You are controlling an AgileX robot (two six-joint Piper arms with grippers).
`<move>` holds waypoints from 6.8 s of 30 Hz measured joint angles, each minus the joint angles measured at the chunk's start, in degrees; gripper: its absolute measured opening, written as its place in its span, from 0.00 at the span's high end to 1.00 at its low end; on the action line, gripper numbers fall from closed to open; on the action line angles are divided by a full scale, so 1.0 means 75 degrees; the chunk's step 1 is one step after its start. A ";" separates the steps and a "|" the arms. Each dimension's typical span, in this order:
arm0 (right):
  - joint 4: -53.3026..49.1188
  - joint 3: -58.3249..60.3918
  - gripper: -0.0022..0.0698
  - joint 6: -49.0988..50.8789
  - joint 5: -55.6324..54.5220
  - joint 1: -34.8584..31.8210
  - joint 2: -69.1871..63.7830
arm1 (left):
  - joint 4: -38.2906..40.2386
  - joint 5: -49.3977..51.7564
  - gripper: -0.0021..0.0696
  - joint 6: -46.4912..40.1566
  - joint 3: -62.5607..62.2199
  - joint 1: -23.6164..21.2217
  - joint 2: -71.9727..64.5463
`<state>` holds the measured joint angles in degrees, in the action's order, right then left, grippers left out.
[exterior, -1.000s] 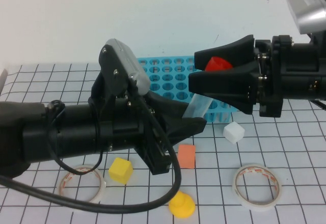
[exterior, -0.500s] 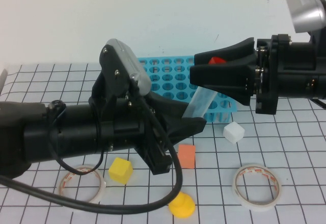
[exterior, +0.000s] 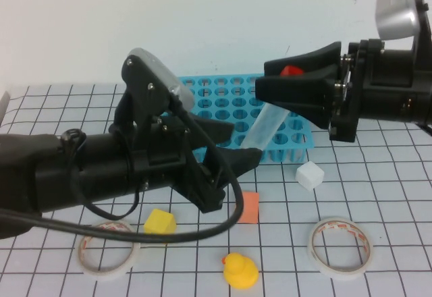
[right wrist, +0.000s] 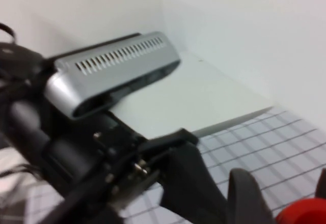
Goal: Place the test tubes
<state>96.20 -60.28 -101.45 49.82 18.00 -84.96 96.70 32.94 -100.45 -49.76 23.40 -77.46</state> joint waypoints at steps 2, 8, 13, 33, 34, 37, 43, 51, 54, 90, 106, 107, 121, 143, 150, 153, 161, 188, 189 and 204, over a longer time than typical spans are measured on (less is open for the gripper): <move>0.0000 -0.0058 0.60 -0.0248 -0.0196 0.0000 0.0000 | 0.0021 -0.0088 0.31 0.0028 0.0000 -0.0053 0.0000; 0.0018 -0.0162 0.60 -0.0813 -0.1077 0.0000 0.0000 | -0.0399 -0.0283 0.34 0.0303 0.0000 -0.0249 0.0161; 0.0018 -0.0179 0.60 -0.1575 -0.1909 0.0050 0.0000 | -0.1419 -0.0545 0.79 0.0823 0.0181 -0.0582 0.1200; 0.0139 -0.0179 0.60 -0.2353 -0.3259 0.0477 0.0000 | -0.1607 -0.4259 0.97 0.2059 0.4976 -0.0614 0.8704; 0.0139 -0.0179 0.60 -0.2353 -0.3259 0.0477 0.0000 | -0.1607 -0.4264 0.97 0.1826 0.5080 -0.0614 0.8936; 0.0139 -0.0179 0.60 -0.2353 -0.3259 0.0477 0.0000 | -0.1607 -0.4278 0.97 0.1213 0.5307 -0.0614 0.9606; 0.0139 -0.0179 0.60 -0.2353 -0.3259 0.0477 0.0000 | -0.1607 -0.4297 0.97 0.0929 0.5397 -0.0614 1.0142; 0.0150 -0.0179 0.60 -0.2310 -0.3259 0.0477 0.0000 | -0.1496 -0.4297 0.97 0.0834 0.5397 -0.0614 1.0143; 0.0150 -0.0179 0.60 -0.2310 -0.3259 0.0477 0.0000 | -0.1478 -0.4297 0.97 0.0834 0.5397 -0.0614 1.0143; -1.9580 -0.2200 0.60 1.9576 -1.2541 0.0472 -0.3200 | -0.1478 -0.4253 0.97 0.0853 0.5397 -0.0614 1.0143; -1.9836 -0.4028 0.60 1.9407 -1.0825 0.1537 -0.4598 | -0.1473 -0.4131 0.97 0.0821 0.5397 -0.0614 1.0143; -1.9450 -0.4091 0.60 1.9070 -1.0535 0.1650 -0.4643 | -0.1473 -0.4131 0.97 0.0821 0.5397 -0.0614 1.0143; -1.4529 -0.6311 0.60 1.3573 -0.6351 0.2725 -0.5495 | -0.1424 -0.4131 0.97 0.0821 0.5397 -0.0614 1.0143; -1.4485 -0.8582 0.60 1.3143 -0.6457 0.2976 -0.7607 | -0.1418 -0.4131 0.97 0.0821 0.5397 -0.0614 1.0143; -1.4442 -0.8587 0.60 1.3073 -0.6643 0.2961 -0.7682 | -0.1418 -0.4131 0.97 0.0798 0.5397 -0.0614 1.0143; -1.4369 -0.8587 0.60 1.3063 -0.6685 0.2962 -0.7682 | -0.1418 -0.4131 0.97 0.0798 0.5397 -0.0614 1.0143; -1.4284 -0.8587 0.60 1.3112 -0.6461 0.2887 -0.7682 | -0.1418 -0.4131 0.97 0.0798 0.5397 -0.0614 1.0143; -1.4157 -0.8587 0.60 1.3412 -0.6699 0.2833 -0.7949 | -0.1418 -0.4131 0.97 0.0798 0.5397 -0.0614 1.0143; -1.4142 -0.8587 0.60 1.3412 -0.6699 0.2833 -0.7963 | -0.1418 -0.4131 0.97 0.0798 0.5397 -0.0614 1.0143; -1.3954 -0.8600 0.44 1.3412 -0.6804 0.2820 -0.8232 | -0.1418 -0.4131 0.97 0.0820 0.5397 -0.0614 1.0143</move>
<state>-8.45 -124.78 -0.86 -1.21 39.15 -146.70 86.07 1.95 -94.30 -9.29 18.79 -1.39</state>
